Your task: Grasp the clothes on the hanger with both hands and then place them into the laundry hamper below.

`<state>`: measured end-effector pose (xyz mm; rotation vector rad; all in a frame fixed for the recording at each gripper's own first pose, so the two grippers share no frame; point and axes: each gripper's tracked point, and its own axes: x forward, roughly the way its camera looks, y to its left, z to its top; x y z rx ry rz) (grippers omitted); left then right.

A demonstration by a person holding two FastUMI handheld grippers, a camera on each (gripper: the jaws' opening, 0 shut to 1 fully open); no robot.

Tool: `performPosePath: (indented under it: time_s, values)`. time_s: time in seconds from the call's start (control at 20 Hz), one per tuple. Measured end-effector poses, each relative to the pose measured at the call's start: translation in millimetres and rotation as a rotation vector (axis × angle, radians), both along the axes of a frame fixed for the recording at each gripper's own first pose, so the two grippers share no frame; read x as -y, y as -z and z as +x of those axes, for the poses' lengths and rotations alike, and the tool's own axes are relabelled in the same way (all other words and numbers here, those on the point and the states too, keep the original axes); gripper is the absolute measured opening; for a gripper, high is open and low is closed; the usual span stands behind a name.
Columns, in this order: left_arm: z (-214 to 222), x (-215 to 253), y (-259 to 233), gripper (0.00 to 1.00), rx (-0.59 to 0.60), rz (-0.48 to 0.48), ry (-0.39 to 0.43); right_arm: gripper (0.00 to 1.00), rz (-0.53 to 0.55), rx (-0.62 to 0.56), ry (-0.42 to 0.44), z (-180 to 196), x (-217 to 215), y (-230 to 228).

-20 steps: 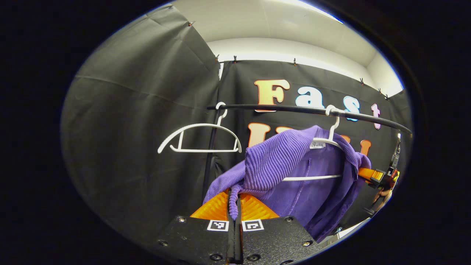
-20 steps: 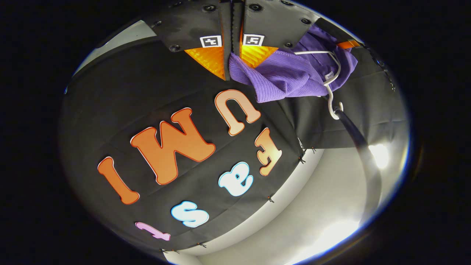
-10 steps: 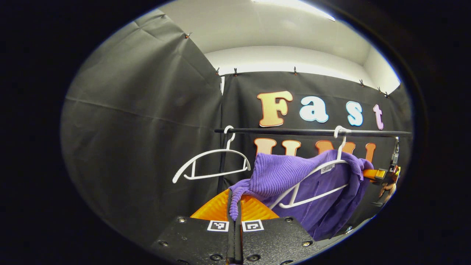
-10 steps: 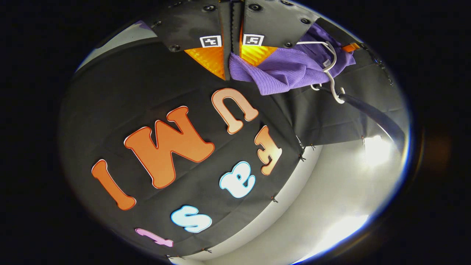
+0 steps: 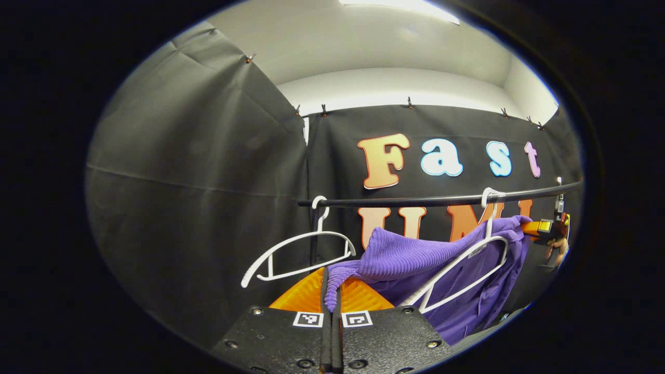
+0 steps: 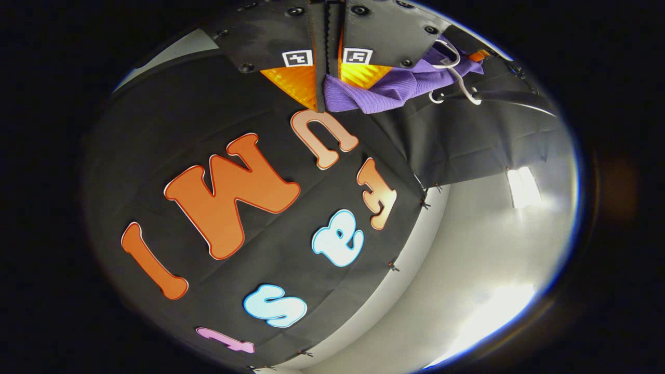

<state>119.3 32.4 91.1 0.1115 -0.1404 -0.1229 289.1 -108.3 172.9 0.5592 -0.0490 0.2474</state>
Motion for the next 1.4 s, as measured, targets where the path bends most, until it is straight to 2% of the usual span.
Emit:
performPosePath:
  time_s: [0.15, 0.45, 0.65, 0.95, 1.25, 1.4]
  values:
    - [10.3, 1.6, 9.0, 0.00, -0.028, 0.007, 0.000, 0.08, -0.013, -0.014, 0.013, 12.4, 6.2, 8.8]
    - [32.0, 6.0, 50.1, 0.00, -0.127, -0.046, 0.013, 0.08, 0.007, -0.088, 0.047, 40.9, 23.2, 40.8]
    - [37.5, 2.4, 70.3, 0.00, -0.159, -0.058, 0.005, 0.08, 0.034, -0.128, 0.047, 38.6, 23.3, 64.1]
    - [41.2, -6.6, 104.6, 0.00, -0.223, -0.083, -0.009, 0.08, 0.019, -0.214, 0.049, 40.2, 21.4, 102.1]
    - [41.5, -10.6, 146.2, 0.00, -0.292, -0.076, -0.018, 0.08, 0.031, -0.314, 0.089, 33.7, 31.6, 158.0]
    - [40.3, -9.4, 168.3, 0.00, -0.335, -0.073, -0.018, 0.07, 0.008, -0.401, 0.114, 25.2, 35.9, 200.9]
